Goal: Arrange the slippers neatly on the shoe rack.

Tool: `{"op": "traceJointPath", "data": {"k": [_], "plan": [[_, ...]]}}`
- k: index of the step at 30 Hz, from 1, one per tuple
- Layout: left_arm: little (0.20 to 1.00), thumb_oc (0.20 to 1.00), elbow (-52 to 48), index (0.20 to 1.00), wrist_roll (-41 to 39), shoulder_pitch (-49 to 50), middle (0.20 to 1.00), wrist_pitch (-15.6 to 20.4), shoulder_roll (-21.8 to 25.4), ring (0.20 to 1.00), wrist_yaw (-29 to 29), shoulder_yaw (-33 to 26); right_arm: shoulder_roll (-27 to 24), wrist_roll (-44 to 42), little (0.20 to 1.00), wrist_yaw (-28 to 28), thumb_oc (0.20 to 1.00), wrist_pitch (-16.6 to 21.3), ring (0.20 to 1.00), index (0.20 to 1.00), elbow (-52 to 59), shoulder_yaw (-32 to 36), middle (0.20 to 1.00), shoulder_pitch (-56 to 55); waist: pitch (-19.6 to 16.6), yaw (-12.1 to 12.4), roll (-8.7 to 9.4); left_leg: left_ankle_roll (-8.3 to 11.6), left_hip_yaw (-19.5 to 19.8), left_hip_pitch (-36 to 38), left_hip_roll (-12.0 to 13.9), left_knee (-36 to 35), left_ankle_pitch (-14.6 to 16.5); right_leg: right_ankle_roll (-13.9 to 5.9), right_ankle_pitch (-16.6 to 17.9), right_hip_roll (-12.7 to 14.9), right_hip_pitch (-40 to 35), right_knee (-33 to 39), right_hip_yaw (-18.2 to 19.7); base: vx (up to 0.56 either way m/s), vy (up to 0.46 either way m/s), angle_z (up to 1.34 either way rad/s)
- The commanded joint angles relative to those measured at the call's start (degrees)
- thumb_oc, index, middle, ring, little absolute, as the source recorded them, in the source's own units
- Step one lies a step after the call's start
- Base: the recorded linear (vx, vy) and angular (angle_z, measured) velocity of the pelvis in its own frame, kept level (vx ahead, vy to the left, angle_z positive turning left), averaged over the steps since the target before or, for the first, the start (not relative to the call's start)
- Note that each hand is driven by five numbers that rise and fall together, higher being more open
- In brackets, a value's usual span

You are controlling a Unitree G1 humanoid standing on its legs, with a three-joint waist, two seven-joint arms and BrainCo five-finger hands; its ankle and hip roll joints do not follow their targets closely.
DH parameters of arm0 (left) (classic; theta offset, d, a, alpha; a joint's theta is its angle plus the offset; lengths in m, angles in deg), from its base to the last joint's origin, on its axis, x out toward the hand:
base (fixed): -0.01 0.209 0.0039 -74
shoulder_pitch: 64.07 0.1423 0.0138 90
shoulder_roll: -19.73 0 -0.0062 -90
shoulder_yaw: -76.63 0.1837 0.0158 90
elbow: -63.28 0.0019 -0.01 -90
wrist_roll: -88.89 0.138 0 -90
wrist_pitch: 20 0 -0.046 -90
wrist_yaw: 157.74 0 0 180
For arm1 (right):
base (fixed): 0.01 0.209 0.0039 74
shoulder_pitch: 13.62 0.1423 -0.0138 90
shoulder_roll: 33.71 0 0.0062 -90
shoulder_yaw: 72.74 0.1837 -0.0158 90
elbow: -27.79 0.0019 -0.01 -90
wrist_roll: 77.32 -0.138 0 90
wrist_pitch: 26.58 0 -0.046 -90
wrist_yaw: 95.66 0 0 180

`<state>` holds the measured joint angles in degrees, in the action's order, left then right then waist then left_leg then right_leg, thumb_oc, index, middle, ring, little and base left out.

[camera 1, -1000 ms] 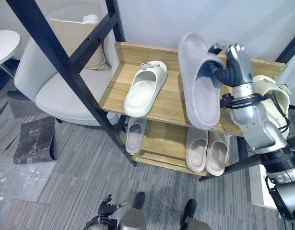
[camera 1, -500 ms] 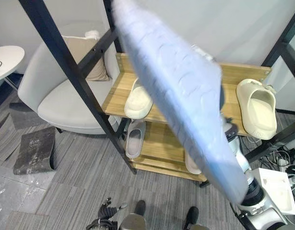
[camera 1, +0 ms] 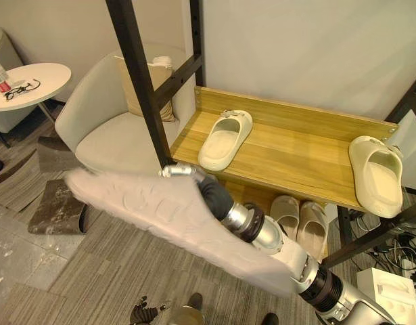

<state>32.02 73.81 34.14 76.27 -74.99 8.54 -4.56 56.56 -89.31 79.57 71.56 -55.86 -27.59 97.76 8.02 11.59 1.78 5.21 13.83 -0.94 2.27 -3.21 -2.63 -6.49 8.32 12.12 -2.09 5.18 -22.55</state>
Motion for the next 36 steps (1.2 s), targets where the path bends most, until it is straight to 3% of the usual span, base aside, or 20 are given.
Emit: {"op": "traceJointPath", "data": {"k": [1,5,6,7,9,10,11,12,16,17,23,26,28,30,36], "plan": [[1.000,1.000,4.0,1.000,0.5,-4.2,1.000,2.6,-0.9,1.000,-1.0,1.0,-1.6,19.0,0.200,4.0,0.200,2.2,0.200,0.200,-2.8,-0.1,0.200,3.3,4.3,1.6,-0.44,-0.67,0.2,3.2,-0.7,-0.5,3.9,-3.62,-5.1,1.9,-4.5,-0.7,-1.3,-0.01,-0.016,0.08],[1.000,1.000,6.0,1.000,0.7,-4.7,1.000,2.8,-1.8,1.000,-0.8,2.6,-3.2,36.6,0.200,12.0,0.200,0.8,0.200,0.200,-13.6,1.9,0.200,3.6,5.8,2.4,-0.33,-0.28,1.0,2.4,-0.3,0.1,3.8,-3.62,-5.6,1.3,-4.4,-0.6,-2.0,-0.02,-0.025,0.14],[1.000,1.000,5.3,1.000,0.6,-4.6,1.000,3.4,-1.8,1.000,-1.1,3.3,-4.1,41.5,0.200,16.6,0.200,0.0,0.200,0.200,-18.5,3.8,0.200,2.9,6.7,2.4,-0.41,-0.15,1.3,1.8,-0.3,0.4,3.7,-3.67,-5.7,1.1,-4.1,-0.7,-2.2,-0.02,-0.022,0.07],[1.000,1.000,5.3,1.000,0.5,-4.6,1.000,3.4,-1.8,1.000,-1.1,3.4,-4.0,41.7,0.200,16.8,0.200,0.1,0.200,0.200,-18.8,3.8,0.200,2.9,6.7,2.4,-0.45,-0.13,1.4,1.8,-0.2,0.5,3.7,-3.66,-5.7,1.1,-4.1,-0.7,-2.2,-0.03,-0.014,0.03],[1.000,1.000,2.7,1.000,-0.4,-4.4,1.000,4.3,-1.5,1.000,-1.5,5.3,-4.9,46.4,0.200,24.8,0.200,-2.0,0.200,0.200,-24.1,8.0,0.200,3.4,8.9,2.6,-1.13,-0.04,2.0,0.1,-0.4,1.5,3.4,-3.60,-5.8,1.0,-3.0,-1.3,-2.6,-0.08,-0.017,0.03],[1.000,1.000,2.7,1.000,-0.4,-4.4,1.000,4.2,-1.4,1.000,-1.5,5.4,-4.8,46.5,0.200,25.0,0.200,-1.9,0.200,0.200,-24.4,8.0,0.200,3.5,8.9,2.6,-1.12,-0.03,2.1,0.0,-0.4,1.7,3.5,-3.59,-5.9,1.0,-2.9,-1.4,-2.6,-0.19,-0.003,0.29],[1.000,1.000,1.0,1.000,-1.3,-5.6,1.000,4.9,-1.3,1.000,-2.0,7.7,-5.4,48.9,0.200,31.8,0.200,-4.9,0.200,0.200,-28.1,11.7,0.200,6.1,11.6,2.3,-2.22,-0.14,2.5,-2.6,-1.0,3.7,3.4,-3.43,-5.9,1.5,-0.8,-2.7,-2.5,-0.19,0.019,0.27],[1.000,1.000,0.1,1.000,-1.8,-6.1,1.000,5.1,-1.3,1.000,-2.0,8.7,-6.1,49.7,0.200,33.8,0.200,-6.1,0.200,0.200,-29.4,12.6,0.200,7.6,12.8,1.9,-2.61,-0.23,2.4,-3.6,-1.2,4.4,3.3,-3.39,-5.8,1.8,0.2,-3.2,-2.2,-0.24,0.030,0.27],[1.000,1.000,-2.6,1.000,-3.8,-9.3,1.000,6.1,-1.4,1.000,-2.4,12.2,-7.9,51.2,0.200,37.8,0.200,-9.0,0.200,0.200,-33.0,13.4,0.200,15.1,17.1,0.7,-3.93,-0.87,1.1,-8.7,-1.9,9.0,3.9,-3.02,-5.8,3.1,6.5,-7.4,0.5,-0.21,0.067,-0.04],[1.000,1.000,-3.7,1.000,-5.1,-10.6,1.000,6.8,-1.3,1.000,-2.5,13.1,-10.3,52.1,0.200,38.9,0.200,-10.7,0.200,0.200,-35.3,13.5,0.200,18.6,18.4,0.3,-4.28,-1.07,0.6,-11.2,-2.3,11.2,4.2,-2.81,-6.1,3.9,9.2,-9.8,1.6,-0.16,0.080,-0.09],[1.000,1.000,-8.7,1.000,-8.4,-13.1,1.000,8.5,0.0,1.000,-2.7,15.9,-16.1,53.0,0.200,42.2,0.200,-13.8,0.200,0.200,-44.3,12.2,0.200,27.0,19.6,0.1,-5.58,-0.97,1.2,-19.0,-4.0,17.3,5.3,-2.37,-8.4,6.1,16.8,-16.5,3.1,-0.10,0.055,-0.04],[1.000,1.000,-14.5,1.000,-11.4,-13.0,1.000,9.6,1.8,1.000,-2.7,17.6,-19.2,51.8,0.200,44.9,0.200,-15.5,0.200,0.200,-55.2,9.5,0.200,34.5,20.1,1.0,-6.96,-1.32,1.7,-26.7,-6.3,24.4,7.0,-2.14,-11.2,8.1,24.4,-25.1,4.8,-0.13,0.115,0.28],[1.000,1.000,-14.8,1.000,-12.2,-13.0,1.000,9.7,2.0,1.000,-2.8,17.9,-20.1,51.3,0.200,45.6,0.200,-15.6,0.200,0.200,-58.5,8.0,0.200,37.4,20.2,1.5,-7.24,-1.50,1.6,-29.9,-7.2,27.5,7.9,-2.07,-12.4,8.9,27.6,-28.8,5.8,-0.05,0.082,0.34],[1.000,1.000,-14.5,1.000,-13.0,-13.4,1.000,9.7,2.0,1.000,-2.6,18.7,-19.9,51.0,0.200,45.7,0.200,-15.9,0.200,0.200,-64.7,5.2,0.200,40.7,20.4,2.7,-7.65,-2.02,1.6,-33.0,-7.8,32.0,10.7,-2.15,-15.4,9.4,30.9,-33.9,6.9,0.00,0.037,0.21],[1.000,1.000,-11.8,1.000,-14.0,-14.2,1.000,9.4,1.4,1.000,-2.5,19.7,-17.3,50.6,0.200,46.5,0.200,-15.8,0.200,0.200,-70.1,0.9,0.200,46.0,20.8,4.3,-7.85,-2.62,2.5,-37.8,-9.0,36.1,11.8,-1.61,-17.8,10.4,36.0,-39.8,8.0,0.01,0.027,0.11]]}}
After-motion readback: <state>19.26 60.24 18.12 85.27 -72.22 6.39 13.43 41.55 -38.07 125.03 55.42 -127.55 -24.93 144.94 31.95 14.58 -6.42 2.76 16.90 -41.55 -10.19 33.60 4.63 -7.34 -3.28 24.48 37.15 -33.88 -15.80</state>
